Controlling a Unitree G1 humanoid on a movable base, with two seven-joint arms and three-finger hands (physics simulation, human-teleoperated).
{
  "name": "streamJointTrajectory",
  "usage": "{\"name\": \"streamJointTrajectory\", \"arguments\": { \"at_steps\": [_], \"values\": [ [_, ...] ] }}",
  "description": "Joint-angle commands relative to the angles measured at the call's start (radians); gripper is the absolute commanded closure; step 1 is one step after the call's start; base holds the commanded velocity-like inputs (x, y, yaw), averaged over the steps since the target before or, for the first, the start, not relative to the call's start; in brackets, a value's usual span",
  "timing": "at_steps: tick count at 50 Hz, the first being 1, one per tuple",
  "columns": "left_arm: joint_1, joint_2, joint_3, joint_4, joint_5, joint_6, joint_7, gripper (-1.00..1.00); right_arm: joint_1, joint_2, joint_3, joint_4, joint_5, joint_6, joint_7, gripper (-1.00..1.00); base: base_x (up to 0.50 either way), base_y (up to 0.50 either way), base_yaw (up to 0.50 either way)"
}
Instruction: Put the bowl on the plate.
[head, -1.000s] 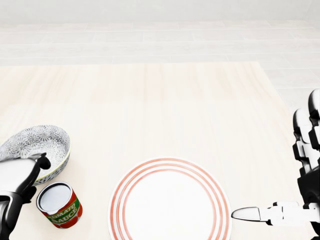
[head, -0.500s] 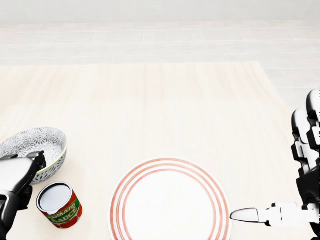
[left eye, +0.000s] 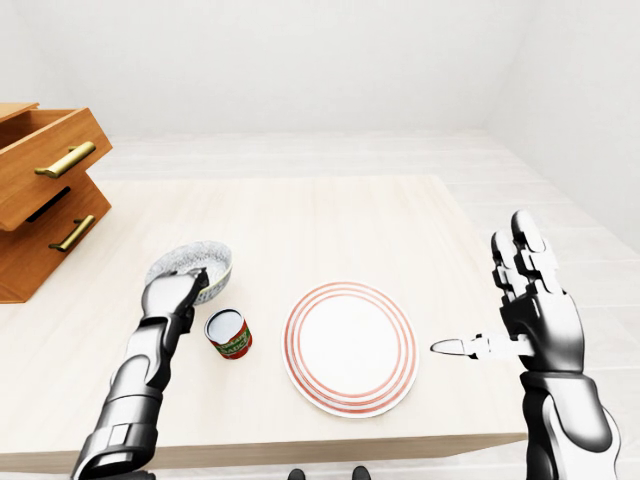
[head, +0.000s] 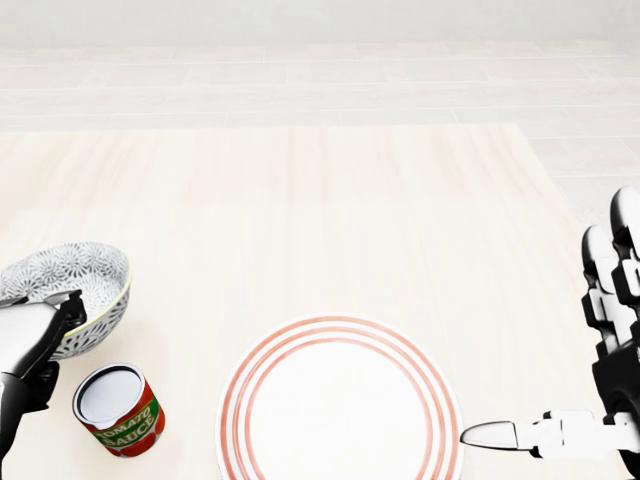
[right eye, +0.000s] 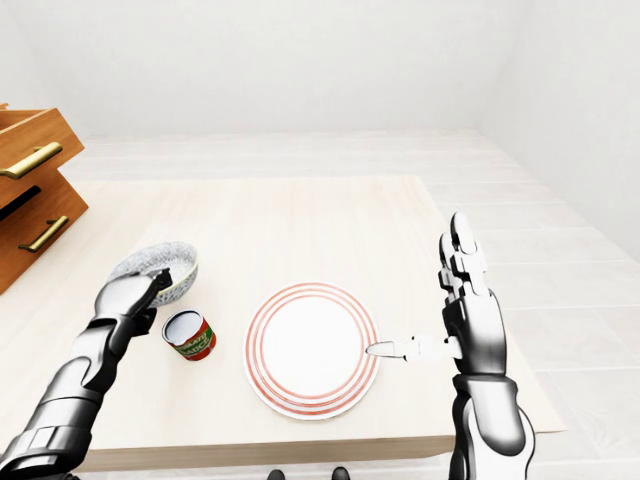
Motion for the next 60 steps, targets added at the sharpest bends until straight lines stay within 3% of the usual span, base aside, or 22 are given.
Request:
{"name": "streamJointTrajectory", "arguments": {
  "at_steps": [1,4,35,46,60],
  "values": [
    [-0.001,0.004,0.036,-0.085,-0.005,0.000,-0.014,1.00,0.002,0.001,-0.008,-0.008,0.004,0.000,0.005,-1.00,0.00,0.00,0.00],
    [-0.010,0.008,0.041,-0.093,0.002,0.000,0.014,1.00,-0.002,0.000,-0.007,-0.018,0.002,0.000,0.004,-1.00,0.00,0.00,0.00],
    [-0.001,-0.010,0.095,-0.361,-0.046,0.007,-0.152,1.00,0.003,0.007,-0.018,-0.076,0.001,0.000,0.018,-1.00,0.00,0.00,0.00],
    [0.014,-0.031,0.100,-0.509,-0.040,0.027,-0.241,1.00,-0.010,0.005,-0.036,-0.068,0.009,0.000,0.020,-1.00,0.00,0.00,0.00],
    [-0.028,-0.069,0.071,-0.619,-0.010,0.054,-0.340,1.00,-0.004,0.005,-0.033,-0.034,0.011,0.000,0.016,-1.00,0.00,0.00,0.00]
  ]
}}
